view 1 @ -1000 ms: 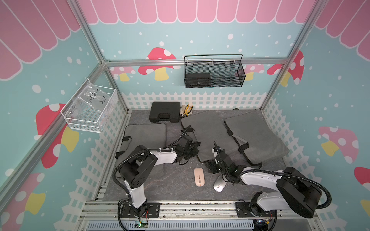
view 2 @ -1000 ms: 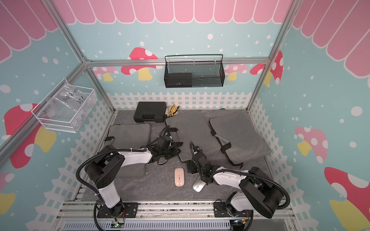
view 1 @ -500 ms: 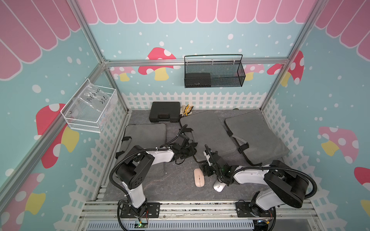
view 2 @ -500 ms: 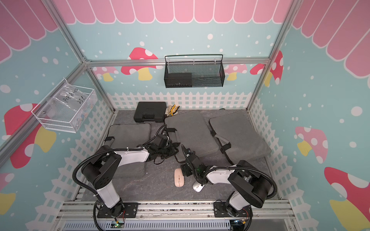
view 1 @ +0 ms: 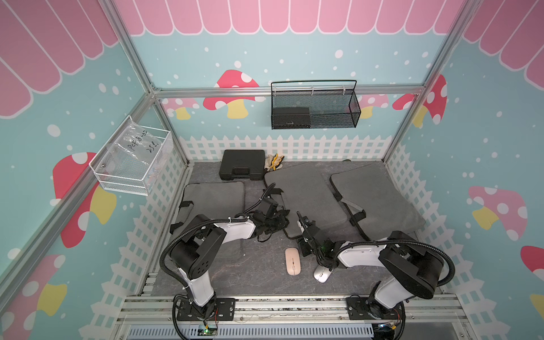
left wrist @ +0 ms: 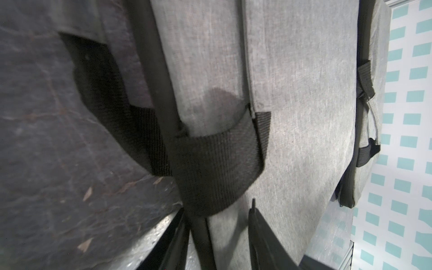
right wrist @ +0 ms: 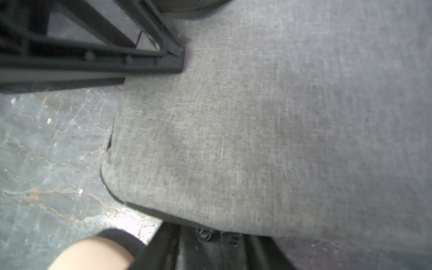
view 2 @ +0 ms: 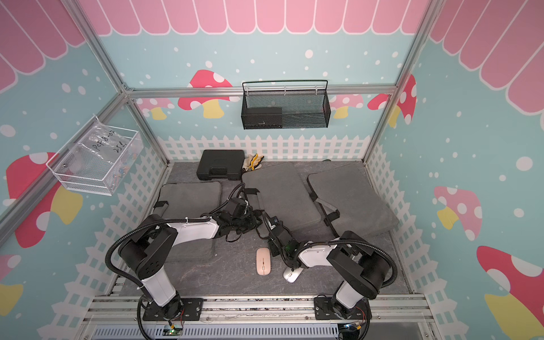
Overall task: Put the mouse into the laptop bag
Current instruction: Unzip the zipper on the zippered laptop bag.
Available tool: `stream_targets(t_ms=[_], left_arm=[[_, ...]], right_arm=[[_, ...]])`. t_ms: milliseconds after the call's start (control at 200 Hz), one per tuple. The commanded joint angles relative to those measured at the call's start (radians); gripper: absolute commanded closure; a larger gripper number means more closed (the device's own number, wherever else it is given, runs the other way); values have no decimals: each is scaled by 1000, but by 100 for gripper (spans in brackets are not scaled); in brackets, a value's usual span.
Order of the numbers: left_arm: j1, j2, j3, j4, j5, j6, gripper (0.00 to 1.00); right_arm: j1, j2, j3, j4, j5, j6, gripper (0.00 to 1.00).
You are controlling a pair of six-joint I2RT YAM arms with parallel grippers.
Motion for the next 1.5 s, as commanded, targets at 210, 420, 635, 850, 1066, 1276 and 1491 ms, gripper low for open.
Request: stream_targets(t_ms=[210,420,635,850,1066,1276,1491], left_arm=[[6,-1,-9,15,2,-5,56],[1,-3,-14,30,6,-16,62],[-12,-1,-9,35,3,-21,62],[-19,1,-9,37,-2,-26,63],[-37,6,-16,58,-11,-45,70],[-144,4,-60,207,-63,-137,75],[-226,-12,-163,372,-162,-255,78]], right_arm=[[16,-1,15,-56,-43,29,87],[29,-62,7,-73,-84,39,93],[39,-89,14,-120,-72,59,95],[37,-81,13,-142,-48,94,100],[36,-89,16,-135,-101,88,100],[94,-83,63,-103,-144,101,100],[102,-59,81,-99,-103,146,100]])
